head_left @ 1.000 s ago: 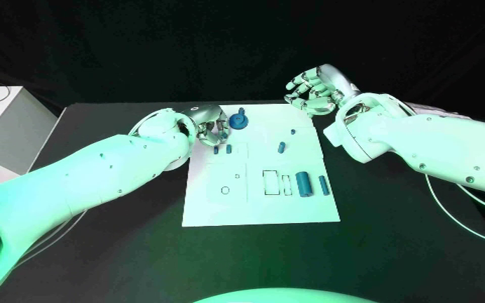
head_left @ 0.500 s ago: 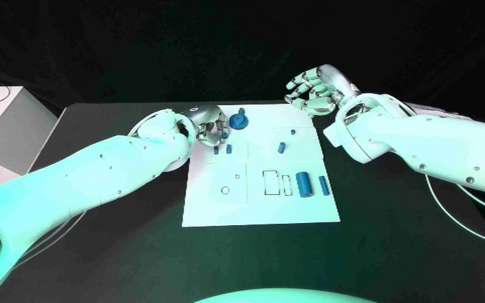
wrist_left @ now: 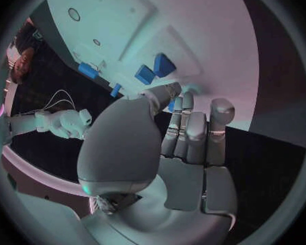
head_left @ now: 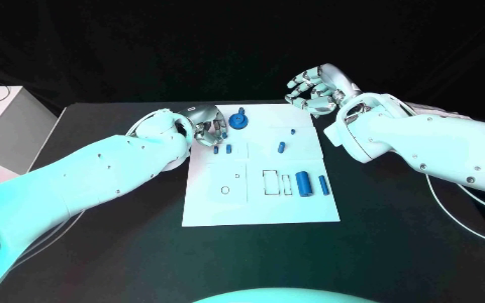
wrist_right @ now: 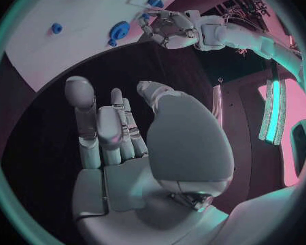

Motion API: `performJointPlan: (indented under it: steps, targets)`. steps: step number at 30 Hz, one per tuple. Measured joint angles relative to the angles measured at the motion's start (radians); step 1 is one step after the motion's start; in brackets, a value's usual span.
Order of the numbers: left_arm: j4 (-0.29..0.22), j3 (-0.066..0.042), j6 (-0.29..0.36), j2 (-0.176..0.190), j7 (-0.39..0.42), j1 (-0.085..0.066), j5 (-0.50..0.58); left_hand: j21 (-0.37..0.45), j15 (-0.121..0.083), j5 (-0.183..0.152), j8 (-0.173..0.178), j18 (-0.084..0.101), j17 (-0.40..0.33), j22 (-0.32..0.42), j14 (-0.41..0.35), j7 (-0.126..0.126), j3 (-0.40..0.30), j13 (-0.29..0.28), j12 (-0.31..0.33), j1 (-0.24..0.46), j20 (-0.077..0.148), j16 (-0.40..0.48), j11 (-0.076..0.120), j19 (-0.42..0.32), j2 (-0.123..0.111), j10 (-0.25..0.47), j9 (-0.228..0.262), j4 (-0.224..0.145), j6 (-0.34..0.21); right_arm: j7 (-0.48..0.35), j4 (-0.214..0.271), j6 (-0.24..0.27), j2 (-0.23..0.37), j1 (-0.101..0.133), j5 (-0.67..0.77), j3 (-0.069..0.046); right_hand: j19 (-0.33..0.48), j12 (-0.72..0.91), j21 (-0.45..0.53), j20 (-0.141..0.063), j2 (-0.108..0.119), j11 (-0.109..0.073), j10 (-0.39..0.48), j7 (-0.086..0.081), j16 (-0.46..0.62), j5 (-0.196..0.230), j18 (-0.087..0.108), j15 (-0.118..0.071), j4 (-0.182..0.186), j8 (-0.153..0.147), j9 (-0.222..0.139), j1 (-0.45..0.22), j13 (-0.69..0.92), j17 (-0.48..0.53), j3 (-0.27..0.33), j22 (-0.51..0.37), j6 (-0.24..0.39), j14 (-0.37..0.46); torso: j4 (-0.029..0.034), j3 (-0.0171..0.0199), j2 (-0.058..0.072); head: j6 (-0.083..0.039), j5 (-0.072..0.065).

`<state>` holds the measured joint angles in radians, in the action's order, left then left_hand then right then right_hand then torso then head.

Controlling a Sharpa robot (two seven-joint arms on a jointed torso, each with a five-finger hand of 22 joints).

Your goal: Assemble the parts on the task board

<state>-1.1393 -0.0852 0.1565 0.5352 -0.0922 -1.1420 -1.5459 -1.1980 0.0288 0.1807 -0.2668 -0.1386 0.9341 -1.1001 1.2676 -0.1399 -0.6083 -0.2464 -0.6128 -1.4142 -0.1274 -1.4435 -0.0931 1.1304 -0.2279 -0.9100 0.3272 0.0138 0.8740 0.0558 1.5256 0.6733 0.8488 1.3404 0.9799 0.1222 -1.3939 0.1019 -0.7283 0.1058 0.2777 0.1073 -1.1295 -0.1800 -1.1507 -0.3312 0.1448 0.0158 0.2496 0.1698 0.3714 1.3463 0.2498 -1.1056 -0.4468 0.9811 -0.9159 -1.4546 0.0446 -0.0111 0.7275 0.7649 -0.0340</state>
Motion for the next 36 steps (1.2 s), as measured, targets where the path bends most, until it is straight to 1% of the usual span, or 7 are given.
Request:
performJointPlan:
  steps: [14,18,20,22,25,32,36]
  targets:
    - [0.022,-0.007,0.01,0.041,-0.012,0.0,0.006,0.019,0.018,0.0,0.015,0.0,-0.06,0.018,-0.035,0.006,-0.01,0.001,-0.007,0.004,-0.014,0.011,-0.02,-0.014,-0.004,0.065,-0.005,0.01,-0.024,0.015,-0.025,-0.049,0.007,0.0,0.044,0.0,-0.055,-0.015,-0.262,-0.002,0.002,-0.001,0.006,-0.001,-0.157,0.07,-0.037,0.0,-0.047,0.0,-0.004,0.063,-0.042,-0.146,0.007,0.196,-0.011,-0.007,0.0006,-0.0011,-0.001,-0.003,-0.006]
    - [0.025,-0.024,0.05,0.054,0.0,0.001,0.044,0.049,0.018,0.0,0.013,-0.001,-0.192,0.053,-0.117,-0.007,-0.03,0.011,0.001,0.003,-0.016,0.065,-0.027,-0.052,-0.003,0.072,-0.004,0.015,-0.01,0.018,-0.043,-0.086,0.006,-0.001,0.075,0.0,-0.062,-0.015,-0.329,-0.006,-0.002,-0.008,-0.015,0.01,-0.185,0.07,-0.037,-0.004,-0.065,0.0,-0.004,0.086,-0.052,-0.173,-0.011,0.245,-0.023,-0.01,0.0011,-0.0015,-0.001,-0.007,-0.009]
    - [0.023,-0.042,0.072,0.062,0.019,0.002,0.093,0.148,0.019,0.0,-0.001,-0.034,-0.372,0.159,-0.232,-0.029,-0.054,0.026,0.011,-0.001,-0.017,0.164,-0.029,-0.162,0.001,0.074,0.002,0.016,0.012,0.019,-0.054,-0.108,0.004,-0.001,0.096,0.001,-0.065,-0.015,-0.357,-0.009,-0.002,-0.013,-0.028,0.014,-0.188,0.07,-0.047,-0.004,-0.069,0.0,-0.004,0.092,-0.057,-0.175,-0.026,0.267,-0.03,-0.01,0.0008,-0.002,0.0,-0.011,-0.011]
    - [0.011,-0.071,0.087,0.081,0.054,0.008,0.184,0.195,0.022,0.0,-0.003,-0.04,-0.426,0.199,-0.275,-0.037,-0.064,0.037,0.017,-0.006,-0.019,0.22,-0.031,-0.213,0.014,0.076,0.003,0.016,0.02,0.02,-0.068,-0.136,0.002,-0.004,0.13,0.002,-0.065,-0.015,-0.376,-0.009,-0.002,-0.019,-0.037,0.02,-0.188,0.07,-0.053,-0.008,-0.073,0.0,-0.004,0.092,-0.061,-0.169,-0.038,0.281,-0.036,-0.014,0.0004,-0.0021,0.0,-0.018,-0.017]
    - [-0.016,-0.102,0.087,0.12,0.113,0.021,0.344,0.223,0.025,0.0,-0.003,-0.04,-0.452,0.219,-0.282,-0.041,-0.052,0.045,0.017,0.006,-0.023,0.253,-0.032,-0.23,0.028,0.077,0.003,0.028,0.016,0.023,-0.086,-0.173,0.0,-0.008,0.19,0.004,-0.069,-0.015,-0.394,-0.012,0.003,-0.027,-0.047,0.027,-0.188,0.07,-0.053,-0.011,-0.077,0.0,-0.004,0.098,-0.067,-0.166,-0.05,0.296,-0.043,-0.01,0.0,-0.002,0.0,-0.025,-0.027]
    - [-0.105,-0.141,0.026,0.211,0.226,0.066,0.73,0.296,0.032,0.0,-0.003,-0.04,-0.482,0.267,-0.314,-0.046,0.019,0.057,0.017,0.023,-0.026,0.303,-0.039,-0.248,0.04,0.07,0.005,0.048,0.011,0.038,-0.128,-0.23,-0.007,-0.02,0.345,0.005,-0.069,-0.018,-0.413,-0.013,0.003,-0.027,-0.047,0.034,-0.188,0.074,-0.053,-0.015,-0.079,0.0,-0.002,0.098,-0.076,-0.166,-0.057,0.313,-0.05,-0.014,0.0035,-0.0023,0.0,-0.037,-0.061]
    - [-0.181,-0.19,-0.027,0.259,0.273,0.115,0.929,0.315,0.032,0.0,-0.003,-0.039,-0.485,0.282,-0.314,-0.046,0.039,0.06,0.017,0.029,-0.026,0.308,-0.037,-0.248,0.034,0.061,0.005,0.06,0.011,0.055,-0.146,-0.263,-0.017,-0.03,0.436,0.006,-0.069,-0.03,-0.414,-0.013,0.003,-0.024,-0.045,0.034,-0.188,0.079,-0.053,-0.014,-0.079,0.0,-0.002,0.098,-0.085,-0.164,-0.057,0.314,-0.05,-0.014,0.004,-0.0029,0.0,-0.041,-0.071]
